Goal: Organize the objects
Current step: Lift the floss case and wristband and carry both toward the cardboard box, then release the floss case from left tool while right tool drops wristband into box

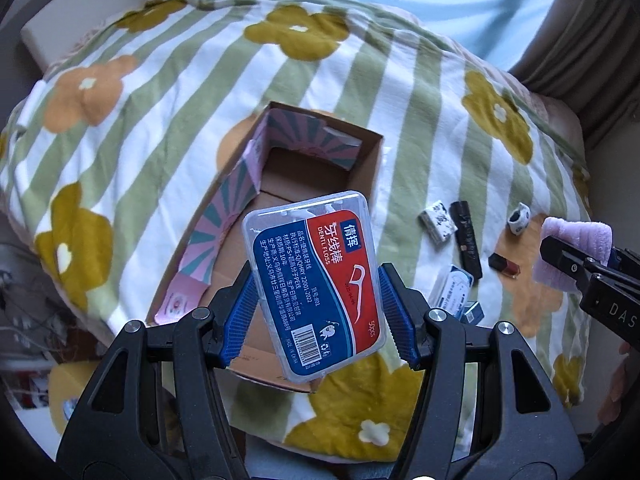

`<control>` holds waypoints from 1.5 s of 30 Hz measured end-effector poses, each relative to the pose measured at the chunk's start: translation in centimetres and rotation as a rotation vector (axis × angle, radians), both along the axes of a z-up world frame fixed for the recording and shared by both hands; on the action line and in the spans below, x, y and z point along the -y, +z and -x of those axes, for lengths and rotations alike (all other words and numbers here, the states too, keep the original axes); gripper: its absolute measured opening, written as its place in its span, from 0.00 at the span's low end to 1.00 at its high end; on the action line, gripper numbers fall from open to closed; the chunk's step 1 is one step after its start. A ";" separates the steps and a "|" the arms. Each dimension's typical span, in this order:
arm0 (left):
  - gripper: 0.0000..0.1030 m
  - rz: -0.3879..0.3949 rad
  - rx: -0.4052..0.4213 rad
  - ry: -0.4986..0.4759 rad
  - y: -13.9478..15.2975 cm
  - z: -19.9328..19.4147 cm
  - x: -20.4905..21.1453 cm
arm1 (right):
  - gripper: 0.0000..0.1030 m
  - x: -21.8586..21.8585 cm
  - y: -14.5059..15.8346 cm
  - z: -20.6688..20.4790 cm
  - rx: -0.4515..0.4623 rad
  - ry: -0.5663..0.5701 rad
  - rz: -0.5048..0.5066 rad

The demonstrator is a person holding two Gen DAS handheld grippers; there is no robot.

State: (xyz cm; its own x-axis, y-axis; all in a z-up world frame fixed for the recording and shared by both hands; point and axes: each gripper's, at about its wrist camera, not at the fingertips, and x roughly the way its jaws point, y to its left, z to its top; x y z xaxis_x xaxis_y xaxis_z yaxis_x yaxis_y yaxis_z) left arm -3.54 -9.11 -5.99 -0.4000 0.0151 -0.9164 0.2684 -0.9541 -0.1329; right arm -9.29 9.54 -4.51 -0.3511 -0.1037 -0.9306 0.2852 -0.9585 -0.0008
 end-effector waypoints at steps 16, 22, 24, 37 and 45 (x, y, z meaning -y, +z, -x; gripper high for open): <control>0.54 -0.059 0.135 0.277 -8.4 0.0 5.8 | 0.51 14.4 -7.8 7.6 0.091 0.414 -0.012; 0.54 -0.082 0.179 0.310 -12.4 2.0 6.0 | 0.50 18.8 -12.9 10.5 0.141 0.530 -0.028; 0.54 -0.086 0.194 0.310 -13.8 2.8 5.9 | 0.50 20.0 -14.8 11.2 0.167 0.566 -0.039; 0.57 -0.096 0.233 0.307 -17.2 4.1 6.1 | 0.52 21.9 -18.6 11.7 0.243 0.627 -0.043; 1.00 -0.124 0.224 0.336 -17.1 3.9 6.4 | 0.97 21.5 -18.4 12.1 0.240 0.595 -0.018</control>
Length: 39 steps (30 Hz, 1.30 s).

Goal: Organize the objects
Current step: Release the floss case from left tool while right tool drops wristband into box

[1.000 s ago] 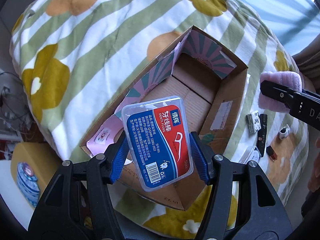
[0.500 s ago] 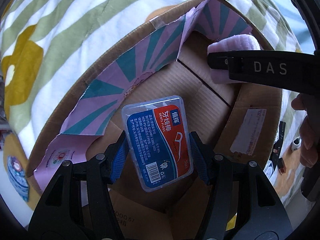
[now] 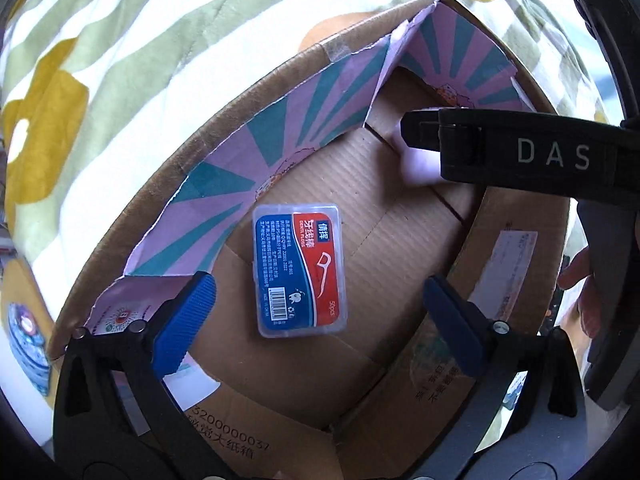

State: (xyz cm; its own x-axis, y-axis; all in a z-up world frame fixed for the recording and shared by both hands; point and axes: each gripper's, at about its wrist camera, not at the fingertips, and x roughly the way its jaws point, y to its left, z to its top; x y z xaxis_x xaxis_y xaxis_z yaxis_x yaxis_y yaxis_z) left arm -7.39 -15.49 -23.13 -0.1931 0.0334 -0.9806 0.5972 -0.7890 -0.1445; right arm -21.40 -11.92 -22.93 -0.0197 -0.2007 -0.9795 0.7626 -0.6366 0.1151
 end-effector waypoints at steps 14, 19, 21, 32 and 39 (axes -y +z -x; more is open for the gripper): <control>1.00 0.017 -0.061 -0.019 1.7 -0.7 -0.5 | 0.97 -0.8 3.2 -1.5 -0.045 0.007 0.005; 1.00 0.035 -0.093 -0.058 4.5 -1.0 -0.9 | 0.97 -2.2 6.5 -2.5 -0.064 -0.038 0.037; 1.00 0.046 -0.104 -0.078 5.8 -1.3 -0.7 | 0.97 -2.8 8.1 -3.1 -0.076 -0.053 0.048; 1.00 0.052 -0.188 -0.209 14.9 -4.6 -2.7 | 0.97 -8.6 16.9 -7.7 -0.164 -0.218 0.109; 1.00 0.080 -0.268 -0.341 19.2 -5.6 -5.3 | 0.97 -15.6 21.3 -10.6 -0.204 -0.423 0.141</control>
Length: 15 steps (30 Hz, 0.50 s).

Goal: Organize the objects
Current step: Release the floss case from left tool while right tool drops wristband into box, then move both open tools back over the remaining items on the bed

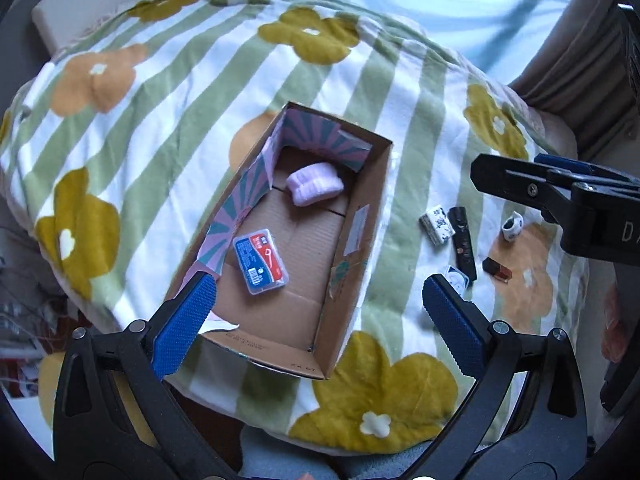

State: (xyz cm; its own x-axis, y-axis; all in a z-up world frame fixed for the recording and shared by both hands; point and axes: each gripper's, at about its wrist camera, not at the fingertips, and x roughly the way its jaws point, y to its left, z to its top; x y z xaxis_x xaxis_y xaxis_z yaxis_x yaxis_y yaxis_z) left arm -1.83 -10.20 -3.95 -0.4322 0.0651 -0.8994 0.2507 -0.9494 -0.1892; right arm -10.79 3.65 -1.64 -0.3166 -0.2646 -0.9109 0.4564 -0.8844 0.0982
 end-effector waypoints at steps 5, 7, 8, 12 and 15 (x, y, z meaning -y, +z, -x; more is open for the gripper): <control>1.00 0.034 -0.043 -0.114 2.0 0.8 -2.7 | 0.97 -4.9 1.8 -2.2 -0.030 -0.162 0.003; 1.00 0.035 -0.058 -0.162 2.6 1.3 -3.9 | 0.97 -6.9 2.3 -3.1 -0.052 -0.231 -0.014; 1.00 0.040 -0.062 -0.183 2.7 1.5 -4.6 | 0.97 -7.8 2.5 -3.5 -0.060 -0.262 -0.018; 1.00 0.041 -0.065 -0.271 2.9 2.6 -7.3 | 0.97 -12.0 3.2 -5.3 -0.084 -0.398 -0.014; 1.00 0.036 -0.070 -0.337 3.0 3.2 -9.4 | 0.97 -14.5 3.4 -6.7 -0.096 -0.472 -0.026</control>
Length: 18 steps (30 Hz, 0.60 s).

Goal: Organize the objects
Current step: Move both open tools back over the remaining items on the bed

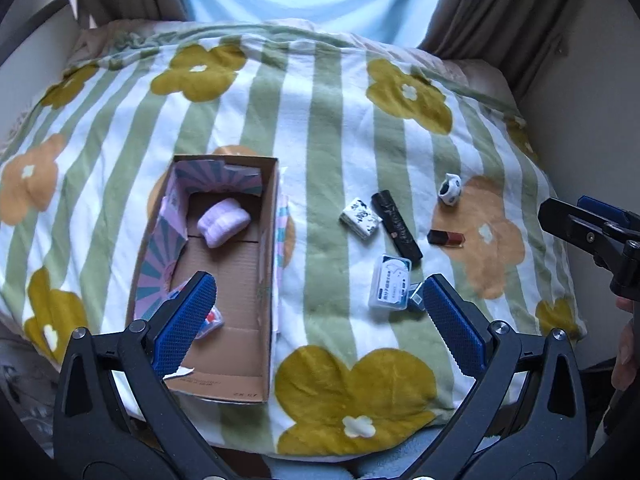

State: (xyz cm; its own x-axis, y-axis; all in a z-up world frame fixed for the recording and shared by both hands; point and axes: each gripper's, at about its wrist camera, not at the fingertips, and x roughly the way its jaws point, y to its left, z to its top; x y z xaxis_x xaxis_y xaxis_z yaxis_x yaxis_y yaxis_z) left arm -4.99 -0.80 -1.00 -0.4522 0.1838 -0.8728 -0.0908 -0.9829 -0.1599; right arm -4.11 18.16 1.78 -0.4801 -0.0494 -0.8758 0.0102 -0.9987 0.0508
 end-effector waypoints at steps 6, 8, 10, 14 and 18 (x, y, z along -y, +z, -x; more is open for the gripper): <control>1.00 0.004 -0.001 -0.112 -0.2 0.4 -4.1 | 0.97 -4.8 -0.5 -2.9 0.005 -0.139 -0.001; 1.00 0.002 -0.001 -0.139 -0.2 0.5 -5.1 | 0.97 -5.9 -0.5 -3.5 0.008 -0.169 0.000; 1.00 0.005 -0.002 -0.159 -0.2 0.7 -6.0 | 0.97 -6.9 -0.5 -3.9 0.007 -0.191 0.002; 1.00 0.007 0.003 -0.185 -0.3 1.0 -7.4 | 0.97 -8.1 -0.6 -4.3 0.008 -0.217 0.006; 1.00 0.011 0.023 -0.195 -0.9 1.5 -8.3 | 0.97 -9.0 -1.0 -3.9 0.016 -0.225 0.011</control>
